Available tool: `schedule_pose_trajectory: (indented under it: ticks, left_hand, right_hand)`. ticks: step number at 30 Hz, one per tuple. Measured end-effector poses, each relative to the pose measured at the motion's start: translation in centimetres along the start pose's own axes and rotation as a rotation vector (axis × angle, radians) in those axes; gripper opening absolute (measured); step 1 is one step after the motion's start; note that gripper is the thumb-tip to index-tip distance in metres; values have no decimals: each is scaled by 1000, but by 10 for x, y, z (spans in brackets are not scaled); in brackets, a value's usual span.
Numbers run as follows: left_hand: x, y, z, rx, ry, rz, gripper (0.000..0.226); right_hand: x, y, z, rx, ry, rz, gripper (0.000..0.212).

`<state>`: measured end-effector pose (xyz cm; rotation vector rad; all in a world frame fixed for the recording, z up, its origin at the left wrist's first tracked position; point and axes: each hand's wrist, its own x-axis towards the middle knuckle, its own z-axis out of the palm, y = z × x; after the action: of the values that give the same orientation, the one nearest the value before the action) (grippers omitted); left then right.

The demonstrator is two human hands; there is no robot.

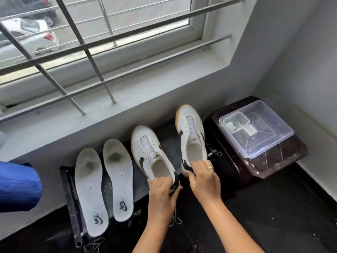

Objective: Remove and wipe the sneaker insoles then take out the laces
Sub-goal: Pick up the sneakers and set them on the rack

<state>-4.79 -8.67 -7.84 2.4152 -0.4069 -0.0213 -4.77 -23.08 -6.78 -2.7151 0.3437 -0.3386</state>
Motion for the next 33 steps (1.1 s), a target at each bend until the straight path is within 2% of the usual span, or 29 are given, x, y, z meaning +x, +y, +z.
schedule_pose_trajectory:
  ticks: [4,11,17,20,23,25,33]
  left_hand:
    - [1,-6,8,53,70,-37,50]
    - [4,-16,37,149,97,-43,55]
    - [4,-20,60,179,160,-7,54]
    - [1,-20,60,185,89,-55,48]
    - [8,-14,48,165,-94,-152,40]
    - [12,-11,41,129,-188,-141,35]
    - [3,-20,37,101,-66,-59,43]
  right_hand:
    - [8,-2,14,-26,6,22,31]
    - [-2,3,45,-85,-17,1,30]
    - [-6,20,54,-133,75,-97,22]
    - [-11,22,53,-139,70,-120,22]
    - [-11,21,49,-108,42,-112,24]
    - [-10,20,46,-99,6,-114,24]
    - [-15,23,40,45,-69,-58,17]
